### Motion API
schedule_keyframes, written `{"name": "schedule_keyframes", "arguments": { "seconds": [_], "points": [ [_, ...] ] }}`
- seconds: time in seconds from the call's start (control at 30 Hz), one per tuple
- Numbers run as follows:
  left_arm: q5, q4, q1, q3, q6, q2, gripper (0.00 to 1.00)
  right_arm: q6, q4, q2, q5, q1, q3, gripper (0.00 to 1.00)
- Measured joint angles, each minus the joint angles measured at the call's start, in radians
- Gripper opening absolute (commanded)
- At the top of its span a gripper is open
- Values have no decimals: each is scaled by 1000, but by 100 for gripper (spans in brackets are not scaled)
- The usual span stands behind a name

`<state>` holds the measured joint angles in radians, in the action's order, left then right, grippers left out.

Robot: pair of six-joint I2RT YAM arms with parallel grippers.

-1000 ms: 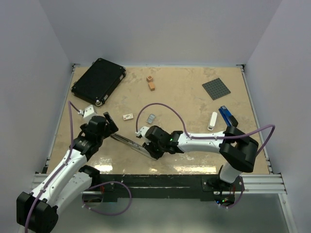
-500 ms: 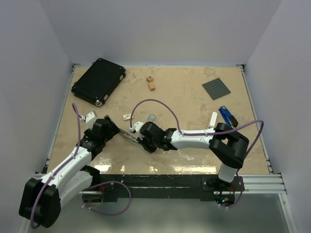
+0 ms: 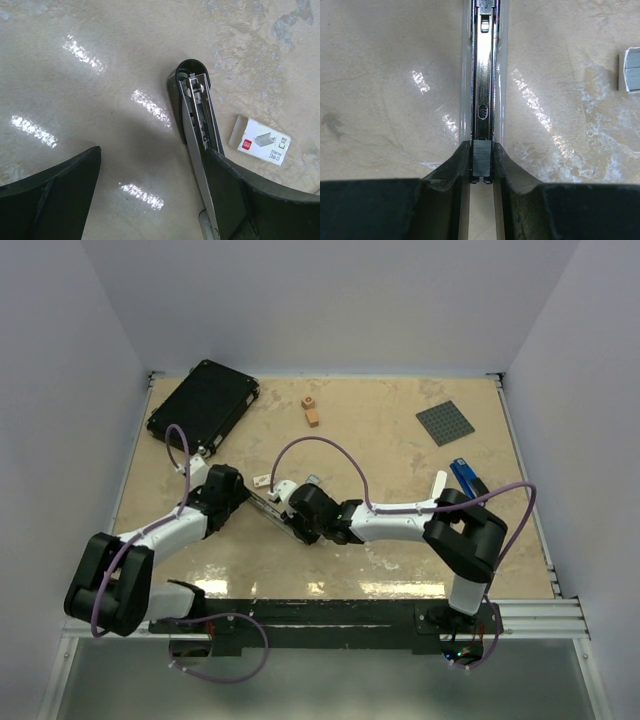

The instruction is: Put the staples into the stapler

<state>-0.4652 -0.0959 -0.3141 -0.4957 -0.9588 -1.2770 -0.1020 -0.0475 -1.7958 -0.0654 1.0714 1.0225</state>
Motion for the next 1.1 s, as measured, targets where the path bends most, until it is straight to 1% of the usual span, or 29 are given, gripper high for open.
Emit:
{"name": "schedule_keyframes", "arguments": {
  "seconds": [0.1, 0.2, 0.27, 0.43, 0.5, 0.57, 0.73, 0.8, 0.87, 0.9, 0.97, 1.0, 1.07, 1.1],
  "points": [
    [1, 8, 0, -25, -1, -34, 88, -3, 13, -4, -6, -6, 0, 5],
    [7, -2, 0, -29, -2, -29, 88, -3, 14, -4, -9, -6, 0, 5],
    [19, -13, 3, -29, -11, -1, 88, 0, 16, -4, -3, -6, 0, 5],
    [15, -6, 4, -24, -28, 122, 89, 5, 32, -11, 13, 3, 0, 5],
    [7, 2, 5, -29, -28, 117, 89, 5, 38, -13, 16, 3, 0, 5],
    [-2, -3, 5, -44, -29, 68, 86, 5, 42, -14, 18, 3, 0, 5],
    [-28, -26, 5, -93, -35, -78, 76, 5, 47, -15, 23, 3, 0, 5],
    [-37, -34, 5, -112, -37, -120, 71, 6, 47, -15, 23, 3, 0, 5],
    [-45, -43, 5, -135, -36, -156, 68, 5, 48, -15, 23, 3, -1, 5],
    [-47, -47, 5, -144, -37, -168, 62, 5, 51, -15, 23, 3, -2, 5],
    [-54, -54, 5, -166, -37, -193, 57, 5, 61, -15, 26, 3, -6, 5],
    [-58, -57, 5, -176, -37, -205, 48, 6, 67, -15, 27, 3, -9, 5],
    [-64, -63, 5, -193, -38, -227, 40, 6, 74, -15, 28, 3, -12, 4],
    [-67, -68, 5, -199, -40, -236, 32, 5, 79, -15, 29, 3, -13, 4]
  ]
}}
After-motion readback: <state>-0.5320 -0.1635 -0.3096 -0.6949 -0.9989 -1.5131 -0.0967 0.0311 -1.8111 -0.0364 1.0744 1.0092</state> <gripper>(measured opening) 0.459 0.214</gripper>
